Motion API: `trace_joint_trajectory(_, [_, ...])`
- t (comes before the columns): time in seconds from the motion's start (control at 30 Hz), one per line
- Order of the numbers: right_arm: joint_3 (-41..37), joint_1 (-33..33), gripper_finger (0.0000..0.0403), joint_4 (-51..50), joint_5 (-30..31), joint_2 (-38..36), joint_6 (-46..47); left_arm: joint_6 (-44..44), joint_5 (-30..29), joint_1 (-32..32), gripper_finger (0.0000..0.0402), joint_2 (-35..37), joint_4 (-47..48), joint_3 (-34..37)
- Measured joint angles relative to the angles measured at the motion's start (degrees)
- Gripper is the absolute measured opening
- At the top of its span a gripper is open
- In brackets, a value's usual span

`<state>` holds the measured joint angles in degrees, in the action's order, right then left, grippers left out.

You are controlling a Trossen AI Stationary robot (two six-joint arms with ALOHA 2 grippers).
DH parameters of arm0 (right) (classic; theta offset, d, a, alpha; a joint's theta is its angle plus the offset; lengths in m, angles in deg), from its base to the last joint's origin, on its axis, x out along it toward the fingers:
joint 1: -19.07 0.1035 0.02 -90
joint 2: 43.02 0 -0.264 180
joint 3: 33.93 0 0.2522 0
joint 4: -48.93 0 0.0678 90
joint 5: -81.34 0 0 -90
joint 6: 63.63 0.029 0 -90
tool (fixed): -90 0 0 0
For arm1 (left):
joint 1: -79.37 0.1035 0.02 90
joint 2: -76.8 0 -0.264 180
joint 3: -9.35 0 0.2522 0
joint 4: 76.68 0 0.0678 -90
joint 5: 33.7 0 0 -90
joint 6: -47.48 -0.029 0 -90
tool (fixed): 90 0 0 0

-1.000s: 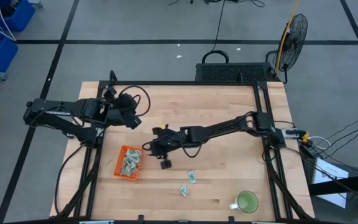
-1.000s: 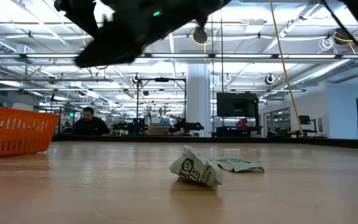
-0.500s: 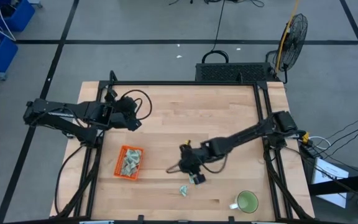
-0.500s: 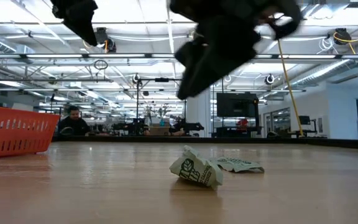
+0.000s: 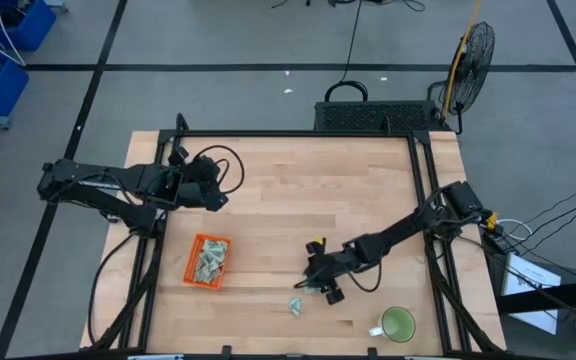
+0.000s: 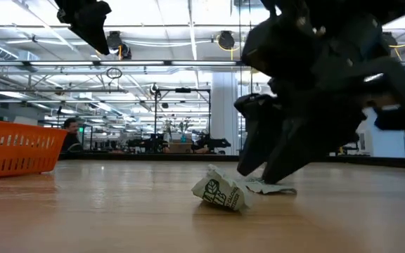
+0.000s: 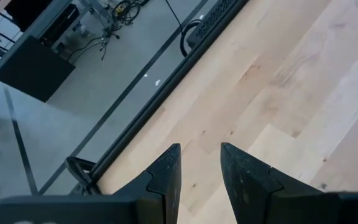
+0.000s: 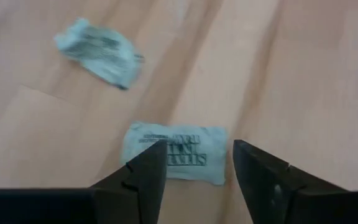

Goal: Pick and place Stevia / Truvia into bins
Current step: Put the white stevia packet into the orange bin

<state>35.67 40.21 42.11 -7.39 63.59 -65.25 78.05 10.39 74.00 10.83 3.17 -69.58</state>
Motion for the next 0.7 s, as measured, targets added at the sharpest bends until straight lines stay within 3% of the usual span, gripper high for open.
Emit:
trace_joint_trajectory(0.2, [-5.68,-0.88,0.0156,9.59,0.35,-0.01,0.1,0.0,0.0,0.0,0.012,0.0,-0.17,0.01])
trace_joint_trajectory(0.47, [-8.35,-2.27,0.0105,11.17,0.1,-0.13,2.66,-0.02,0.0,0.0,0.012,0.0,-0.18,0.02])
trace_joint_trajectory(0.7, [-8.57,-3.51,0.0052,16.97,0.49,0.13,-1.0,1.15,0.02,0.0,0.012,0.0,-0.35,0.02])
